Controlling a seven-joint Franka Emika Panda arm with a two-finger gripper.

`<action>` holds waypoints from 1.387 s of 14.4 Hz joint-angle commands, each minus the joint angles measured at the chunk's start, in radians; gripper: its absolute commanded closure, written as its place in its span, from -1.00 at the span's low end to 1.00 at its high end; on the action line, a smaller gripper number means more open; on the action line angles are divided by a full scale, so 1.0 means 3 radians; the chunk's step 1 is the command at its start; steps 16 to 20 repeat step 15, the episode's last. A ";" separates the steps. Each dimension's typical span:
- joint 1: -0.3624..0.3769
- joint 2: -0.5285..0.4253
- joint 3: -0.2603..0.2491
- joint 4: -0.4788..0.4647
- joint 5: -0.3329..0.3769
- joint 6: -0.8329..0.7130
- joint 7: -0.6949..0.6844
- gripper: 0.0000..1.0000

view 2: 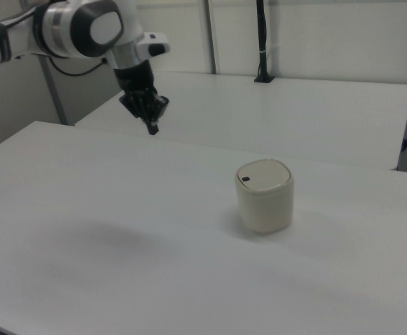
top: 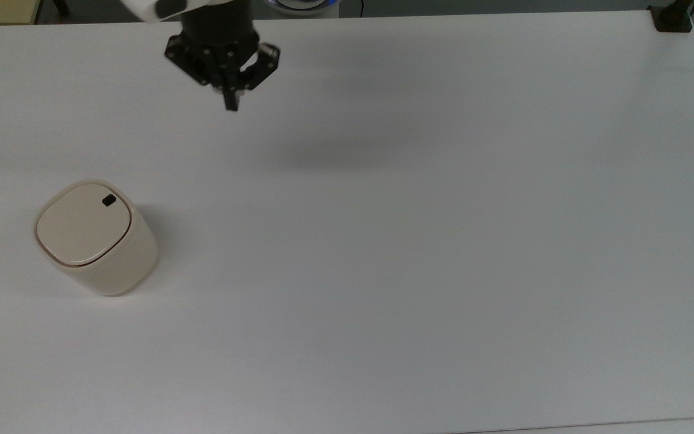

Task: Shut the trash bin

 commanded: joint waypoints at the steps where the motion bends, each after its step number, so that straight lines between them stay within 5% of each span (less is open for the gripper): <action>1: 0.0189 -0.0309 -0.0050 -0.0263 -0.0051 -0.0341 -0.0239 0.91; 3: 0.0189 -0.0340 -0.0050 -0.0263 -0.0041 -0.0439 -0.0290 0.52; 6: 0.0169 -0.0340 -0.0070 -0.0237 -0.0051 -0.0440 -0.0290 -0.50; 8: 0.0169 -0.0340 -0.0075 -0.0237 -0.0081 -0.0440 -0.0290 -0.91; 20: 0.0143 -0.0355 -0.0070 -0.0237 -0.0148 -0.0485 -0.0244 -1.00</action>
